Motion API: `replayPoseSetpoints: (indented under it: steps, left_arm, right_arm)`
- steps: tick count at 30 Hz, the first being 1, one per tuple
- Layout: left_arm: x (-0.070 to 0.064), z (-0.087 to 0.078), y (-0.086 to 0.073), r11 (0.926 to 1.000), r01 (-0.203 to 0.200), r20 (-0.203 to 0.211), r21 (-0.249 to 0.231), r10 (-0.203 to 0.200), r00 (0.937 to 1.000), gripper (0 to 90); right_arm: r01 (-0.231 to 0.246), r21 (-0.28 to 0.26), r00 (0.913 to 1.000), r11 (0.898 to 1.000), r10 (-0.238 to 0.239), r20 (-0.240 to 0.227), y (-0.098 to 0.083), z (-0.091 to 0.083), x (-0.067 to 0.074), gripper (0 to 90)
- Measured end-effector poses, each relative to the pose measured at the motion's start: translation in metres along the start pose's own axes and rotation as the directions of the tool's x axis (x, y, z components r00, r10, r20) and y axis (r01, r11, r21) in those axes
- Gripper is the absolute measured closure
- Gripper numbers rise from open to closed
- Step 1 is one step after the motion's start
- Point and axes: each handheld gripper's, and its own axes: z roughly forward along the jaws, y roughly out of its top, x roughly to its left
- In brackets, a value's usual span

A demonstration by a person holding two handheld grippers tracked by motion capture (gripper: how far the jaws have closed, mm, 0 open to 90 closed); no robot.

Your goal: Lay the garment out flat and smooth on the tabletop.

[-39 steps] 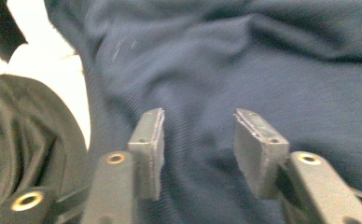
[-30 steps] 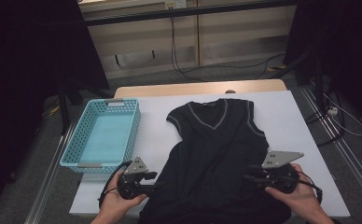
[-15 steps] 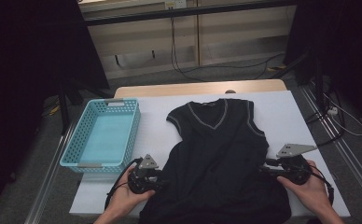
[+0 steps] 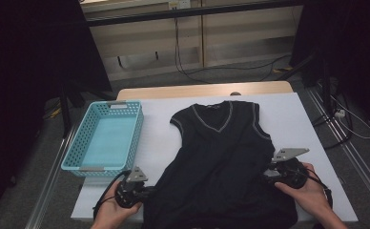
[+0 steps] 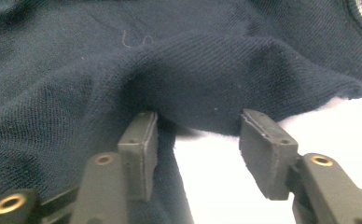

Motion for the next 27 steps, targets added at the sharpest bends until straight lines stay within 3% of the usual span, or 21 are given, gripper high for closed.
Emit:
replayPoseSetpoints:
  steps: [1, 4, 9, 13, 16, 21, 22, 23, 25, 27]
  left_arm:
    - [0.003, -0.004, -0.005, 0.9995, 0.03, 0.006, -0.005, -0.03, 0.9995, 86.0]
    - [0.006, -0.007, -0.007, 0.9978, 0.056, 0.037, -0.035, -0.054, 0.9978, 84.9]
    - [0.003, -0.003, 0.004, 0.9953, 0.018, 0.061, -0.096, -0.013, 0.9981, 67.2]
    - [0.003, 0.002, 0.022, 0.9879, 0.006, 0.051, -0.155, 0.002, 0.9987, 64.0]
    - [0.001, 0.014, 0.037, 0.9894, -0.032, 0.045, -0.142, 0.039, 0.9982, 62.1]
    - [0.005, 0.034, 0.053, 0.9917, -0.052, 0.027, -0.118, 0.055, 0.9981, 59.9]
    - [0.007, 0.036, 0.057, 0.9911, -0.058, 0.025, -0.12, 0.062, 0.9978, 63.1]
    - [0.01, 0.038, 0.06, 0.9909, -0.058, 0.027, -0.122, 0.062, 0.9977, 67.3]
    - [0.015, 0.041, 0.065, 0.9918, -0.04, 0.005, -0.121, 0.041, 0.9992, 67.0]
    - [0.015, 0.045, 0.069, 0.993, -0.047, -0.009, -0.108, 0.047, 0.9989, 67.2]
  right_arm:
    - [-0.001, 0.002, 1.0, 1.0, 0.001, -0.001, 0.0, 0.0, 0.001, 51.5]
    - [0.006, 0.001, 1.0, 1.0, -0.006, 0.006, 0.001, -0.002, 0.002, 59.1]
    - [-0.006, -0.05, 0.9988, 0.999, 0.008, 0.049, 0.004, -0.013, -0.004, 69.9]
    - [-0.034, -0.082, 0.9973, 0.996, 0.039, 0.062, 0.005, -0.021, -0.013, 71.0]
    - [-0.037, -0.092, 0.9952, 0.995, 0.045, 0.087, 0.008, -0.022, -0.019, 70.9]
    - [-0.065, -0.124, 0.9905, 0.99, 0.079, 0.113, 0.012, -0.026, -0.03, 64.8]
    - [-0.071, -0.124, 0.9902, 0.99, 0.085, 0.111, 0.014, -0.025, -0.032, 63.0]
    - [-0.069, -0.123, 0.9895, 0.99, 0.084, 0.118, 0.015, -0.022, -0.034, 60.5]
    - [-0.081, -0.121, 0.9901, 0.989, 0.094, 0.105, 0.018, -0.016, -0.037, 54.2]
    - [-0.081, -0.126, 0.9891, 0.989, 0.095, 0.112, 0.022, -0.011, -0.04, 50.8]
